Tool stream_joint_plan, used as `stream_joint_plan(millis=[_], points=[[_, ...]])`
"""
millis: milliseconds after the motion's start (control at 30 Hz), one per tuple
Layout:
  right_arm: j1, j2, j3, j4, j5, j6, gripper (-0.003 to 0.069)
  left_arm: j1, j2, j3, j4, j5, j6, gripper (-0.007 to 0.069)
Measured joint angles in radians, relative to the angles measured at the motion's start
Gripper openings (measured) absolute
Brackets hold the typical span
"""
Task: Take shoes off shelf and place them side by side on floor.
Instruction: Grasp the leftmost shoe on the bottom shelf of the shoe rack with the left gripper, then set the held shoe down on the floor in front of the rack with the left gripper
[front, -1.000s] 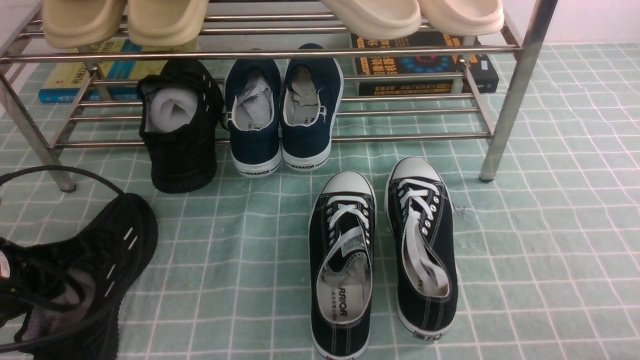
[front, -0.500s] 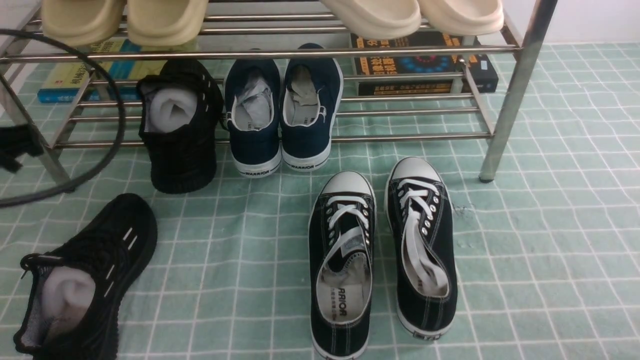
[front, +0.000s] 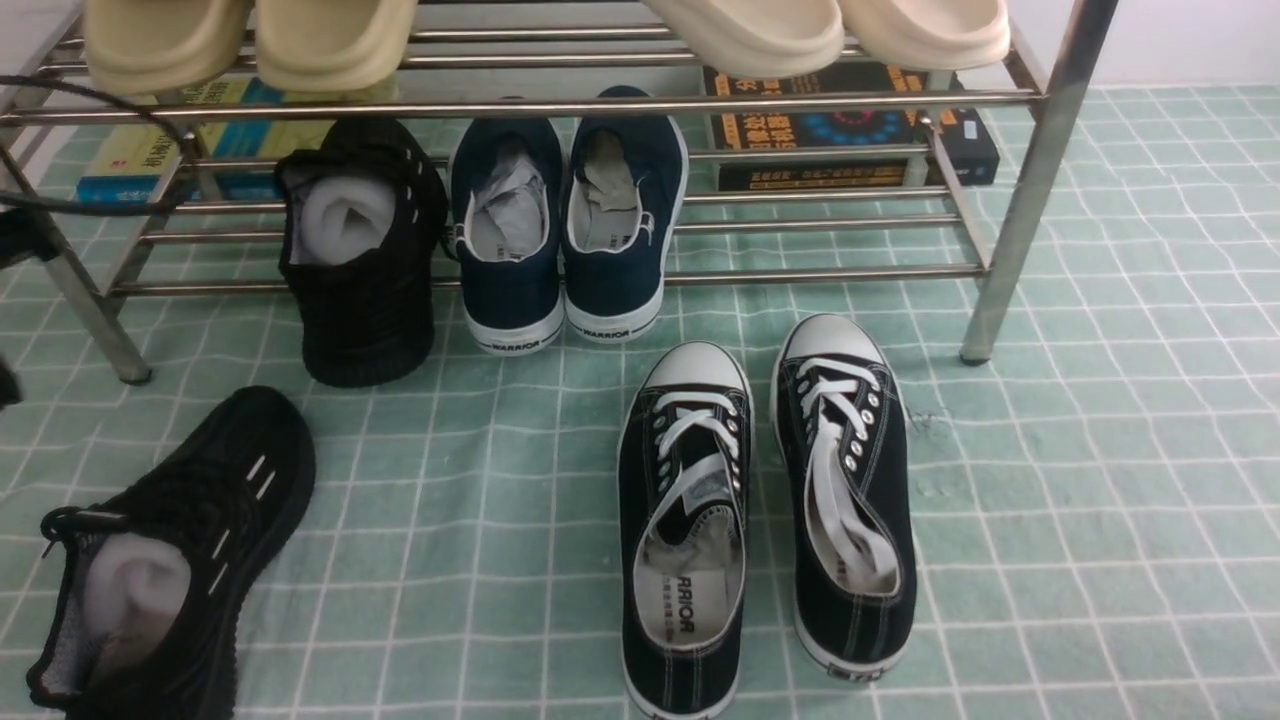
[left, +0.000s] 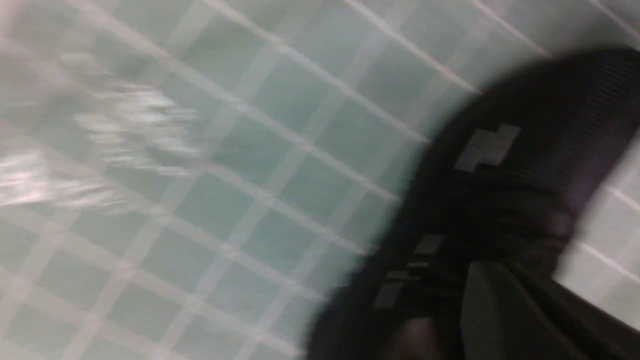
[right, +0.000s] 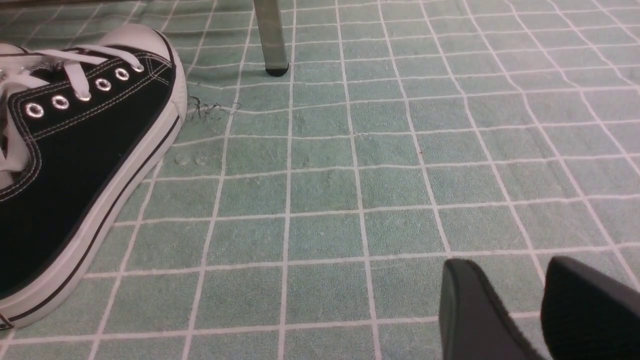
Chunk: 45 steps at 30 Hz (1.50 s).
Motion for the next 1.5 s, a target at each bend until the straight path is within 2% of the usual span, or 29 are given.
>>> stream_joint_plan(millis=[33, 100, 133, 233, 267, 367, 433, 533, 700, 900, 1000, 1033, 1067, 1133, 1167, 1200, 1267, 1400, 1500], points=[[0.0, 0.0, 0.0, 0.0, 0.0, 0.0, 0.0238, -0.043, 0.002, -0.001, -0.044, -0.056, 0.02, 0.0031], [0.0, 0.0, 0.0, 0.0, 0.0, 0.0, 0.0238, -0.109, 0.002, -0.002, -0.048, -0.119, 0.025, 0.0059], [0.0, 0.0, 0.0, 0.0, 0.0, 0.0, 0.0238, -0.109, 0.002, -0.002, -0.047, -0.125, 0.026, 0.0063], [0.0, 0.0, 0.0, 0.0, 0.0, 0.0, 0.0238, -0.214, 0.002, -0.003, 0.009, -0.256, 0.007, 0.0162], [0.0, 0.0, 0.0, 0.0, 0.0, 0.0, 0.0238, -0.241, 0.002, -0.003, 0.036, -0.315, -0.024, 0.0221], [0.0, 0.0, 0.0, 0.0, 0.0, 0.0, 0.0238, -0.295, 0.015, -0.003, 0.076, -0.419, -0.075, 0.0338], [0.0, 0.0, 0.0, 0.0, 0.0, 0.0, 0.0238, -0.32, 0.033, -0.003, 0.094, -0.464, -0.084, 0.0388], [0.0, 0.0, 0.0, 0.0, 0.0, 0.0, 0.0238, -0.343, 0.064, -0.003, 0.119, -0.505, -0.087, 0.0427], [0.0, 0.0, 0.0, 0.0, 0.0, 0.0, 0.0238, -0.349, 0.142, -0.003, 0.133, -0.542, -0.09, 0.0435], [0.0, 0.0, 0.0, 0.0, 0.0, 0.0, 0.0242, -0.349, 0.213, -0.003, 0.157, -0.605, -0.09, 0.041], [0.0, 0.0, 0.0, 0.0, 0.0, 0.0, 0.0244, -0.349, 0.247, -0.003, 0.157, -0.621, -0.09, 0.0359], [0.0, 0.0, 0.0, 0.0, 0.0, 0.0, 0.0244, -0.349, 0.253, -0.003, 0.157, -0.621, -0.09, 0.0316], [0.0, 0.0, 0.0, 0.0, 0.0, 0.0, 0.0244, -0.349, 0.254, -0.003, 0.157, -0.621, -0.09, 0.0307], [0.0, 0.0, 0.0, 0.0, 0.0, 0.0, 0.0244, -0.349, 0.254, -0.003, 0.157, -0.607, -0.09, 0.0153], [0.0, 0.0, 0.0, 0.0, 0.0, 0.0, 0.0244, -0.349, 0.253, -0.003, 0.157, -0.603, -0.09, 0.0126], [0.0, 0.0, 0.0, 0.0, 0.0, 0.0, 0.0244, -0.349, 0.248, -0.003, 0.157, -0.59, -0.09, 0.0064], [0.0, 0.0, 0.0, 0.0, 0.0, 0.0, 0.0244, -0.349, 0.216, -0.003, 0.157, -0.528, -0.091, 0.0017], [0.0, 0.0, 0.0, 0.0, 0.0, 0.0, 0.0244, -0.349, 0.125, -0.001, 0.157, -0.396, -0.091, 0.001], [0.0, 0.0, 0.0, 0.0, 0.0, 0.0, 0.0244, -0.349, -0.02, -0.001, 0.133, -0.226, -0.091, 0.0009]])
